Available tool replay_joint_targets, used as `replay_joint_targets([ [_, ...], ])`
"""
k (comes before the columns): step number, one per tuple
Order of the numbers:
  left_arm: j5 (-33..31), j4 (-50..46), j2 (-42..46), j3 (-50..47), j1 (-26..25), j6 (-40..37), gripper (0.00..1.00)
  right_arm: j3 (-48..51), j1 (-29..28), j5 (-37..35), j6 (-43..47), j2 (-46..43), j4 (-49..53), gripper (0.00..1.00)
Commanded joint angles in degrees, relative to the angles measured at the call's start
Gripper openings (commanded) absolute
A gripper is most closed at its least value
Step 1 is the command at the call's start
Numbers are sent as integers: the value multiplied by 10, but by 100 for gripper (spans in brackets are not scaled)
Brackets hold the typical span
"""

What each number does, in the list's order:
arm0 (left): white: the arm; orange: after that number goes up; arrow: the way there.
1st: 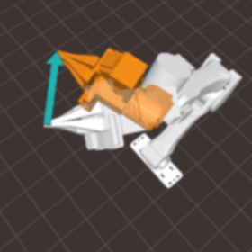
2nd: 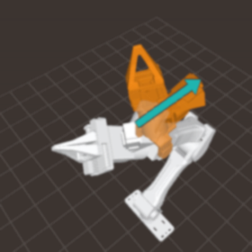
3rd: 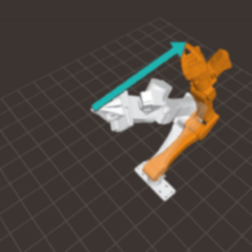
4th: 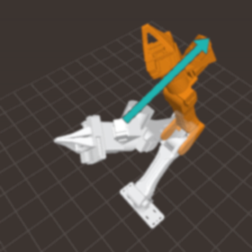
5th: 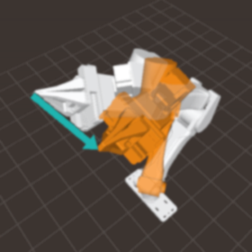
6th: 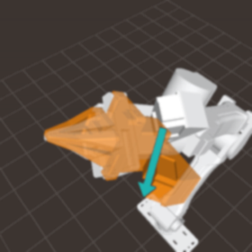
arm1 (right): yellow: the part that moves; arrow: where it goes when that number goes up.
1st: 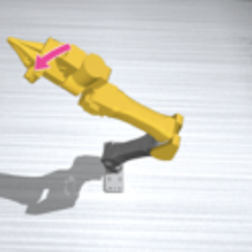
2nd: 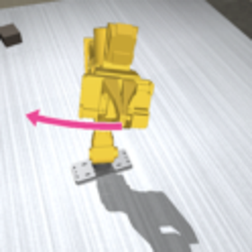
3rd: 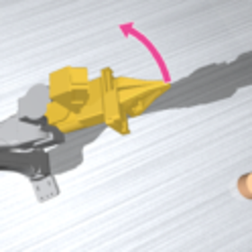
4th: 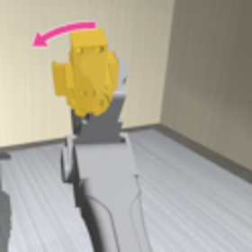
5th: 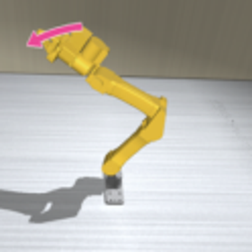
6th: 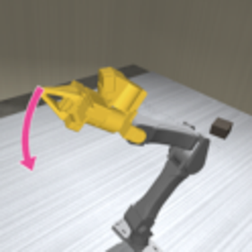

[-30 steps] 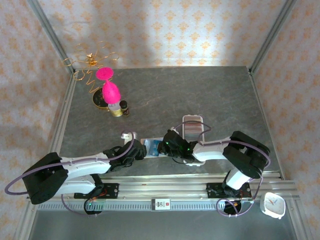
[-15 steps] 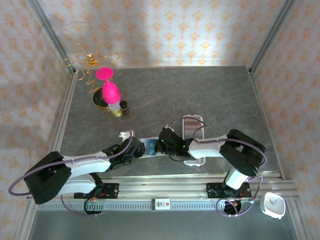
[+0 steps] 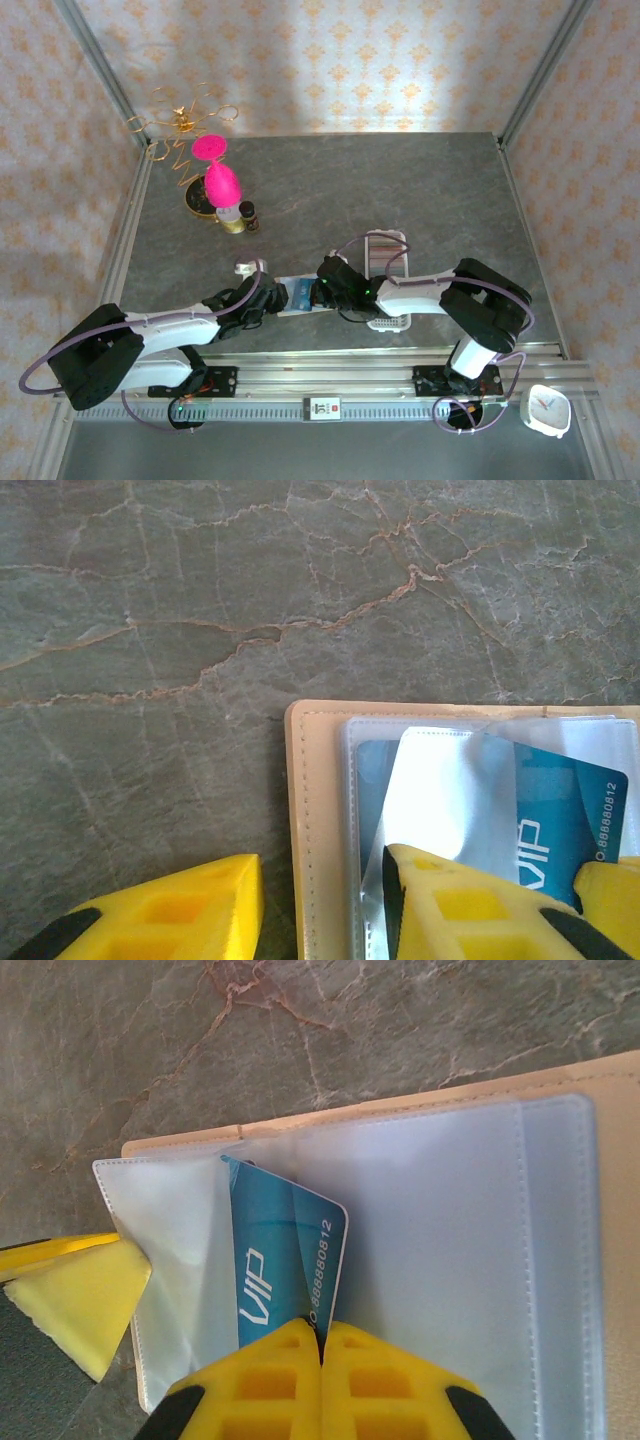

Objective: Put the credit cards into the card holder

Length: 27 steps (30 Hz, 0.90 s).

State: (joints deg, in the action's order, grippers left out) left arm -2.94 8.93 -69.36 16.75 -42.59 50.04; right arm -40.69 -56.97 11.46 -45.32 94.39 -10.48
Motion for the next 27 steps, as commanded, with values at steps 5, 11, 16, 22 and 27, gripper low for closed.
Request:
replay_joint_targets([
  [5, -2, 11, -11, -15, 12, 0, 37, 6, 11, -11, -3, -4, 33, 4],
  [11, 3, 13, -19, -14, 12, -3, 38, -9, 21, 22, 31, 5, 50, 3],
  [16, 3, 14, -22, -14, 12, -4, 38, -25, 25, 39, 66, 13, 84, 2],
  [22, 6, 17, -26, -12, 12, -4, 38, -38, 31, 54, 91, 21, 104, 2],
  [27, 8, 19, -29, -11, 12, -4, 38, -56, 31, 68, 98, 35, 103, 2],
])
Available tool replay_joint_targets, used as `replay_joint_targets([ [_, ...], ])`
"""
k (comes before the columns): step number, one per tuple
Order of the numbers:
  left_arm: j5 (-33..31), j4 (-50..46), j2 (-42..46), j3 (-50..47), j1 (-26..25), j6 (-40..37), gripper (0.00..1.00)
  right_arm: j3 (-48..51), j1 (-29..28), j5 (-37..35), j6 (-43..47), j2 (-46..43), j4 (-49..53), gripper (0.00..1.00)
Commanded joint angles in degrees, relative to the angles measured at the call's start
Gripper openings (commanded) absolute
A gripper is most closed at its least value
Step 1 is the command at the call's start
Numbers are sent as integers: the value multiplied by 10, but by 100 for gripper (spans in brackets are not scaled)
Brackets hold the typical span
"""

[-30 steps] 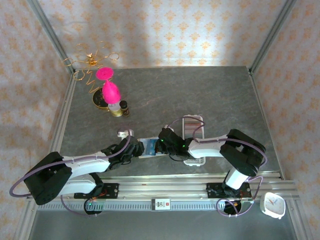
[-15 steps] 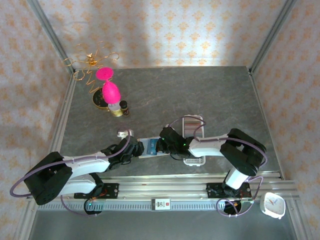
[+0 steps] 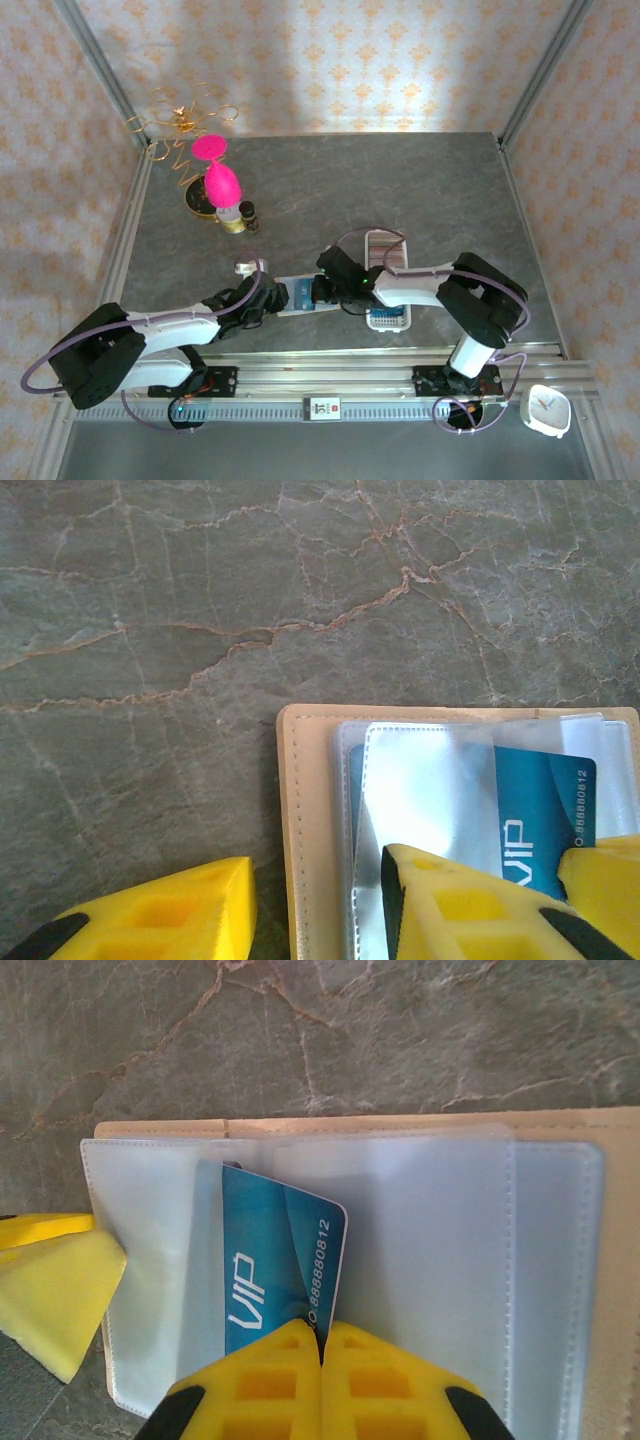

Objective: Put the credit cards into the card holder

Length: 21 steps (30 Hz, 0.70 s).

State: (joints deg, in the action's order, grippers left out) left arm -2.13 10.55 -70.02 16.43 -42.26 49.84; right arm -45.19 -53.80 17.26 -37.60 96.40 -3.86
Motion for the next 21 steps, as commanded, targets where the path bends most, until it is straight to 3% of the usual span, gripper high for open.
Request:
replay_joint_targets([
  [1, 1, 2, -24, -8, 9, -3, 38, -13, 0, 11, 21, 15, 34, 2],
  [21, 34, 51, -3, -34, 9, 7, 40, -39, -14, 28, 4, 42, 7, 3],
])
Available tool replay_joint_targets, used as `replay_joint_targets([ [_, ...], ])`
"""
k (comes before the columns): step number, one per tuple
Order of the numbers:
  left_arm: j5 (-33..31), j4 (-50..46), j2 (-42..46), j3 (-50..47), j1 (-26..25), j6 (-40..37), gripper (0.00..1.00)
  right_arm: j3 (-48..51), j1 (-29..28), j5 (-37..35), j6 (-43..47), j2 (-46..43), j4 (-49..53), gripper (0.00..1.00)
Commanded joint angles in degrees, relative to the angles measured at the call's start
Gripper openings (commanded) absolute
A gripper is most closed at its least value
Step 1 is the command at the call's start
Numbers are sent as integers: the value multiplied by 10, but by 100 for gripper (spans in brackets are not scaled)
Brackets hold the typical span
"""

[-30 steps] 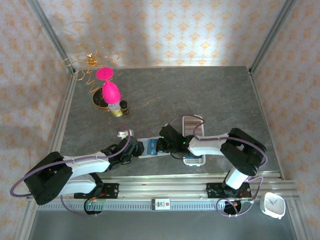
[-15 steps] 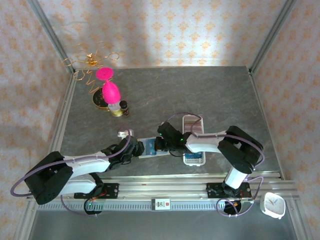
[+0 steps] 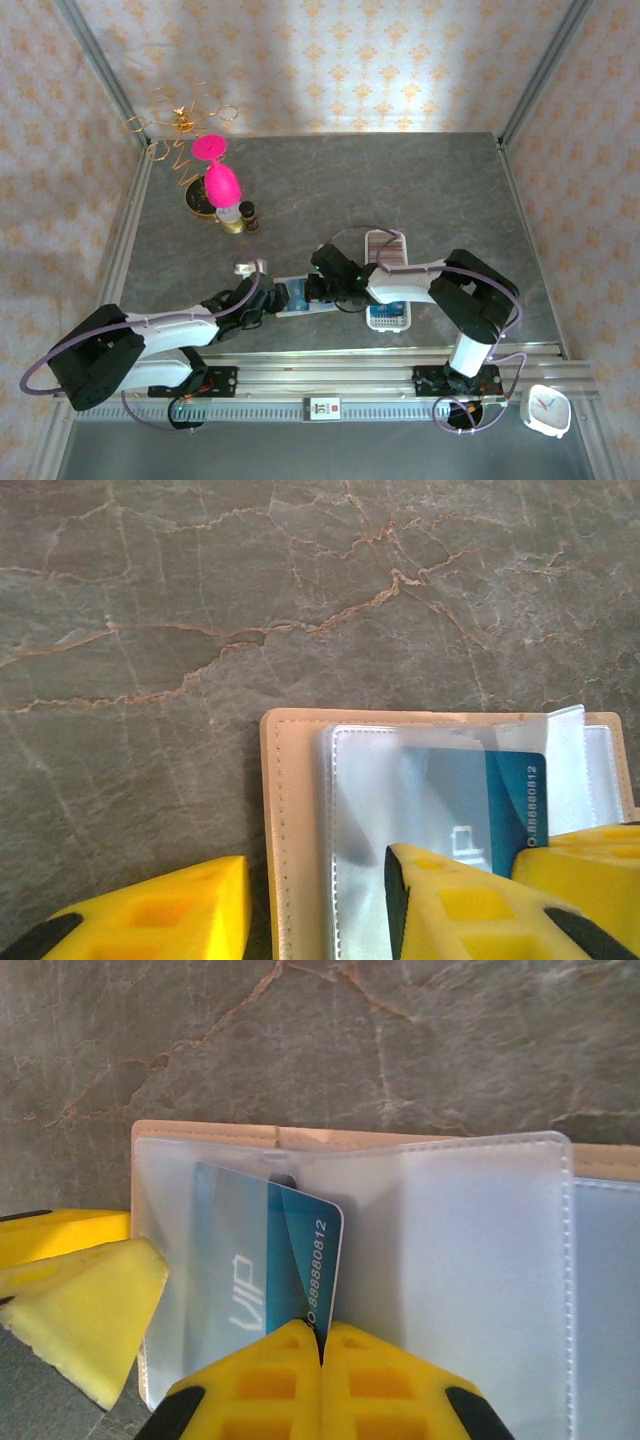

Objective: Put the credit cards into the card holder

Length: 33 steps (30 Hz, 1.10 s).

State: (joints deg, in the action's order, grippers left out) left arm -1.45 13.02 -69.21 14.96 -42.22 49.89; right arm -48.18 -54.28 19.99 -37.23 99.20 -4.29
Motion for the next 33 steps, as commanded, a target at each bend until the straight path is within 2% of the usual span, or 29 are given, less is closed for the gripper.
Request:
replay_joint_targets([
  [1, 32, 34, -11, -21, 9, 6, 40, -9, -10, 1, 0, 15, 11, 3],
  [16, 75, 84, -46, -25, 8, 9, 38, 2, -16, 24, -30, 13, -37, 4],
  [33, 89, 87, -52, -26, 8, 11, 35, 45, -21, -26, -131, 12, -103, 3],
])
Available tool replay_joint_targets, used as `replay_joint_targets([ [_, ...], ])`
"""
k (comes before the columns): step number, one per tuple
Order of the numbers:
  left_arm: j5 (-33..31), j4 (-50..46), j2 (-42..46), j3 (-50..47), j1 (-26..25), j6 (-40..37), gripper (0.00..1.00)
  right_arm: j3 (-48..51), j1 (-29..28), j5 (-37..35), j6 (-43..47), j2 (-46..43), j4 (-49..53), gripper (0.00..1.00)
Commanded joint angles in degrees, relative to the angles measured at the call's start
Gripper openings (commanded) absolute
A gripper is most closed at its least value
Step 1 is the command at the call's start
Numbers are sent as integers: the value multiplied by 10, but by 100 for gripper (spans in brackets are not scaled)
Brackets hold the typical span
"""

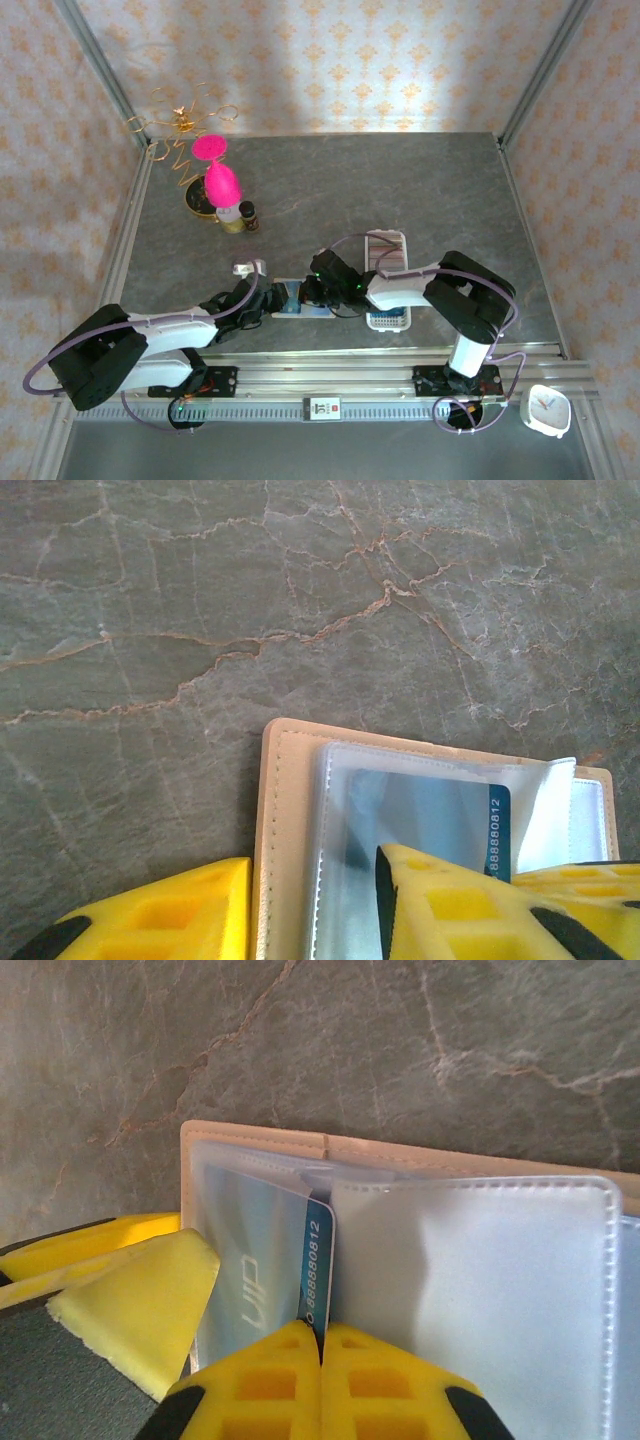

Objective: Put the credit cards into the card holder

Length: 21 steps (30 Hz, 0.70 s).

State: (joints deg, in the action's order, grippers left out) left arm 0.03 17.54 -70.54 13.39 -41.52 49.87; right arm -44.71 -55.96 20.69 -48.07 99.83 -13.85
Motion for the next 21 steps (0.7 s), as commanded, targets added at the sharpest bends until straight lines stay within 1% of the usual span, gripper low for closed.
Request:
replay_joint_targets([
  [1, 75, 42, -39, -10, 1, 11, 35, 12, -4, -34, -28, 5, -10, 3],
  [8, 77, 41, -37, -11, 1, 14, 34, 14, -5, -36, -35, 1, -23, 4],
  [11, 74, 39, -36, -12, 1, 14, 33, 3, -6, -17, -16, 7, -21, 7],
  [21, 66, 25, -52, -4, 1, 7, 32, -11, -16, -15, 37, -5, 13, 9],
])
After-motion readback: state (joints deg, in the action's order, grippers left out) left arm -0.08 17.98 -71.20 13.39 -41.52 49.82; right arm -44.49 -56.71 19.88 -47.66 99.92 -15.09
